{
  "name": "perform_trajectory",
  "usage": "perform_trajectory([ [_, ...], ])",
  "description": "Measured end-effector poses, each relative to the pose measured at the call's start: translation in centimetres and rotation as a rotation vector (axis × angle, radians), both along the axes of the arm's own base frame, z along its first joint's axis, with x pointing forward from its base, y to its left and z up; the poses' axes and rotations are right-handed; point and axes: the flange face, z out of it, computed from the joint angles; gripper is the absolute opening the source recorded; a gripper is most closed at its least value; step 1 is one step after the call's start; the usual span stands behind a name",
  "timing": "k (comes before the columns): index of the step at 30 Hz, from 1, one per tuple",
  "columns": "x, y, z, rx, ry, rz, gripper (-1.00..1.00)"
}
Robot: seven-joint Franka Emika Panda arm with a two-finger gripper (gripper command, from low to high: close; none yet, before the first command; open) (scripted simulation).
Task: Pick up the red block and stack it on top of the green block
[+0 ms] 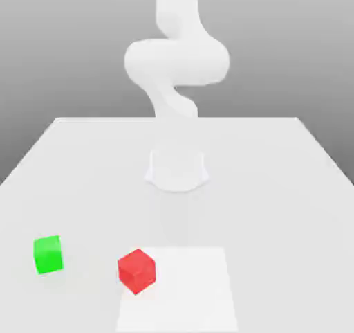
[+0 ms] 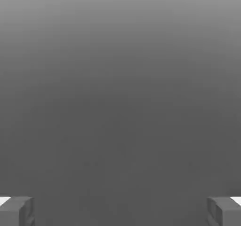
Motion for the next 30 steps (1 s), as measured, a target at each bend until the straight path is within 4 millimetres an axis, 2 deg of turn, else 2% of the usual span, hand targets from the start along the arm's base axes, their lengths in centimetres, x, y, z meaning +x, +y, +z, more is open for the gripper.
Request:
perform_trajectory([
  [4, 4.4, -1.6, -9.2, 0.079, 0.144, -0.119, 0.0],
  [9, 6.8, -3.4, -20.6, 0.157, 0.312, -0.274, 0.0],
  [13, 6.5, -4.8, -29.7, 0.206, 0.443, -0.408, 0.0],
  [18, 3.6, -6.4, -40.3, 0.25, 0.603, -0.592, 0.0],
  [19, 3.6, -6.4, -40.3, 0.25, 0.603, -0.592, 0.0],
  [21, 2.0, -6.6, -44.7, 0.259, 0.661, -0.657, 0.0],
  [26, 1.3, -6.7, -50.7, 0.261, 0.682, -0.679, 0.0],
  [27, 1.2, -6.7, -51.4, 0.261, 0.682, -0.68, -1.0],
  [30, 1.2, -6.6, -51.4, 0.261, 0.681, -0.68, -1.0],
])
